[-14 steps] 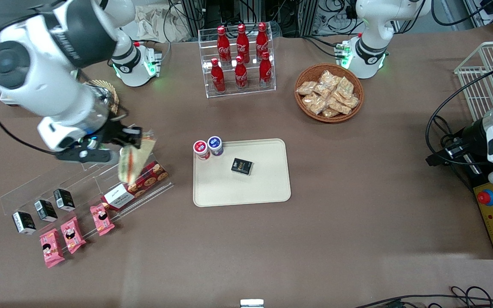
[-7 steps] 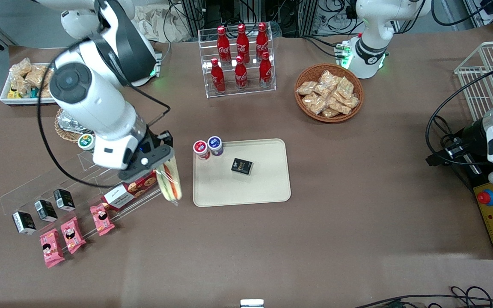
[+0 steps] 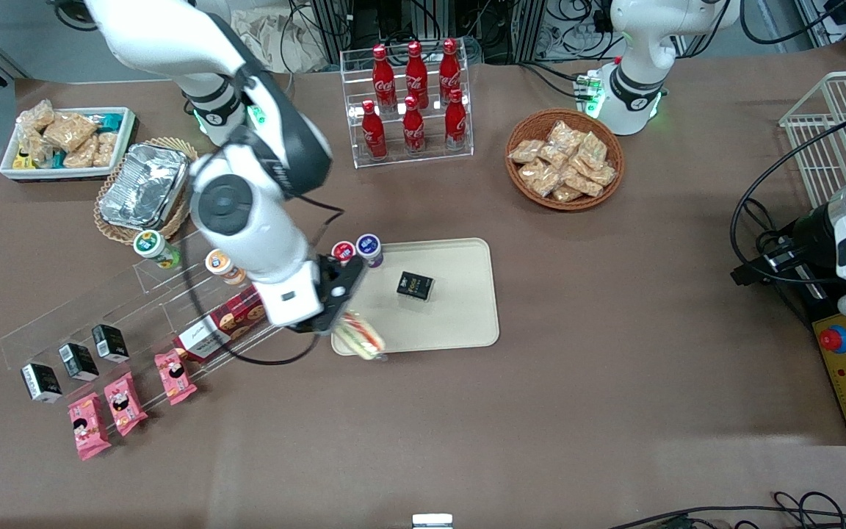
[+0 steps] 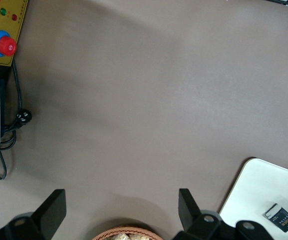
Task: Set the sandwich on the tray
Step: 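Carry the sandwich with the right gripper over to the cream tray, then lower the sandwich onto the tray beside the black box and open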
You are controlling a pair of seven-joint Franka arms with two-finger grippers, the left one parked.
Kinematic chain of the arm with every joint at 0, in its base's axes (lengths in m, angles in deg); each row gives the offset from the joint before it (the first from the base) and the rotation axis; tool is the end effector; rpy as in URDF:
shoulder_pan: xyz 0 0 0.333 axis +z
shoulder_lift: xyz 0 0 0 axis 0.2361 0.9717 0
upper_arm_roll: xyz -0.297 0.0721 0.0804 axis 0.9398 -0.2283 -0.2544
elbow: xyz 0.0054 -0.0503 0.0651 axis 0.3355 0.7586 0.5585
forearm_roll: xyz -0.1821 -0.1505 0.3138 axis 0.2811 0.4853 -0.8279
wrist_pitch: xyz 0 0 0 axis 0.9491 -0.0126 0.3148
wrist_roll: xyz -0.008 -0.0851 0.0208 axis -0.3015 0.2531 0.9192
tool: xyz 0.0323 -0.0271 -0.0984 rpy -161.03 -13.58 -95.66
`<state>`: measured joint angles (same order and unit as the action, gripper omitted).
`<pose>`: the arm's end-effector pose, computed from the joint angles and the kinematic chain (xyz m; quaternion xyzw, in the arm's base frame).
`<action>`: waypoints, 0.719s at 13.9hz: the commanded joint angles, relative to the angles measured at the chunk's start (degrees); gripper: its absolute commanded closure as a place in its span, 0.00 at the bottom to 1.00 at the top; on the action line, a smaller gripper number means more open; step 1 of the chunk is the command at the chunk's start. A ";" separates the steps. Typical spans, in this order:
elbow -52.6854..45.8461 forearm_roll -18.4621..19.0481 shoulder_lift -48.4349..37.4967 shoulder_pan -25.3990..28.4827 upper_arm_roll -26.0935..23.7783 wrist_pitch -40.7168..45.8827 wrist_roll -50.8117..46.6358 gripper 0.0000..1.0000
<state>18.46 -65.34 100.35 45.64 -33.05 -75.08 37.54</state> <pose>0.5995 0.3518 0.4195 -0.8398 -0.5393 -0.0591 0.0222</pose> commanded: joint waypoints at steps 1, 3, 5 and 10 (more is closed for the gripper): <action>-1.42 3.18 3.11 3.51 0.50 -2.15 2.02 0.61; -1.42 4.23 5.31 4.66 0.50 -4.60 2.55 0.61; 0.50 5.81 6.63 5.98 0.50 -7.68 2.55 0.61; 5.08 8.72 7.87 6.25 0.50 -12.88 2.46 0.60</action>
<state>21.60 -58.10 108.73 51.78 -32.93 -86.09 39.10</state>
